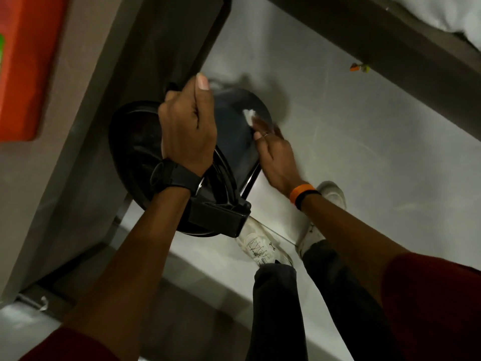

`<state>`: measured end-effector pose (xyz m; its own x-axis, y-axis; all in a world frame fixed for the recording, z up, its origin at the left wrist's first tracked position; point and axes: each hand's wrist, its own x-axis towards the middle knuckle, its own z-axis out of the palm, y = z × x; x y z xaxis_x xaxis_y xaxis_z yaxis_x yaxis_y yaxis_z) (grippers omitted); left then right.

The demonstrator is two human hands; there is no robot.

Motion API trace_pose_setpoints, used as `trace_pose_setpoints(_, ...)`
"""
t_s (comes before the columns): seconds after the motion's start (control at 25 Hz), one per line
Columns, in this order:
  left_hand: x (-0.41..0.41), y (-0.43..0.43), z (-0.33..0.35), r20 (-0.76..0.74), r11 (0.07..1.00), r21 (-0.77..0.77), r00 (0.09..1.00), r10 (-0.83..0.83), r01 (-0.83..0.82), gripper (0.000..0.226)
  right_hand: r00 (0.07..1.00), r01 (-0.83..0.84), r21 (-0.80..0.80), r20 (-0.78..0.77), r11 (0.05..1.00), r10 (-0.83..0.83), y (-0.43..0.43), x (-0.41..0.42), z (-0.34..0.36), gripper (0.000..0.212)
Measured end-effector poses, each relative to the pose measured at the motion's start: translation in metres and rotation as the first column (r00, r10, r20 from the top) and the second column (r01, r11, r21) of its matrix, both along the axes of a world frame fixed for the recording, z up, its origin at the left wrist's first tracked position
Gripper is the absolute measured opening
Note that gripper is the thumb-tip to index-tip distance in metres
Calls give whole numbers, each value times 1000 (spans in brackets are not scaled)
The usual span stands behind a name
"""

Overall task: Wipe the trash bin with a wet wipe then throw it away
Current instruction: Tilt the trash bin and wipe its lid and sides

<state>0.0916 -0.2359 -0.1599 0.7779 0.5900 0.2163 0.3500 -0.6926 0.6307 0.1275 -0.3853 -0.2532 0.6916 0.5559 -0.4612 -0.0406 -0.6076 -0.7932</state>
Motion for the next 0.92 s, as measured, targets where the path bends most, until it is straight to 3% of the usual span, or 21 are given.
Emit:
trace_pose_setpoints(0.08, 4, -4, -1, 14, 999, -35, 1000, 3, -3, 42, 987, 91, -149, -117, 985, -109, -5, 2, -5, 45)
trace_pose_setpoints(0.16, 11, -4, 0, 56, 996, -85, 998, 13, -8, 40, 998, 63, 76, 3, 995, -64, -5, -21, 13, 48)
trace_pose_setpoints(0.24, 16, -1, 1, 76, 994, -103, 997, 26, -18, 39, 990, -72, 376, 137, 924, 21, -13, -54, 29, 46)
trace_pose_setpoints(0.28, 15, 1, 1, 66, 995, -97, 998, 18, -11, 40, 987, -102, 416, 158, 904, 38, -21, -65, 27, 46)
trace_pose_setpoints(0.32, 13, 2, 0, 51, 996, -87, 999, 3, 1, 41, 989, -85, 381, 146, 921, 31, -27, -68, 21, 46)
trace_pose_setpoints(0.4, 6, 0, -1, 24, 997, -79, 1000, -16, 17, 43, 996, 82, 149, 22, 985, -86, -31, -57, 0, 48)
trace_pose_setpoints(0.52, 1, -4, -2, 25, 997, -81, 1000, 0, 2, 43, 918, 237, -180, -282, 955, -281, -25, -23, -38, 48)
trace_pose_setpoints(0.64, 2, -5, -2, 31, 998, -70, 1000, -7, 9, 41, 801, 395, -166, -420, 904, -427, -17, -22, -40, 52)
trace_pose_setpoints(0.76, 0, 1, 1, 37, 997, -78, 999, 19, -16, 42, 873, 382, -18, -321, 924, -367, -25, -64, 5, 45)
trace_pose_setpoints(0.84, -1, 5, 2, 44, 995, -92, 998, 46, -42, 43, 952, 282, 171, -173, 944, -253, -34, -90, 38, 40)
trace_pose_setpoints(0.92, -2, 6, 4, 35, 995, -95, 999, 25, -22, 43, 982, 190, 237, -46, 953, -184, -38, -97, 36, 40)
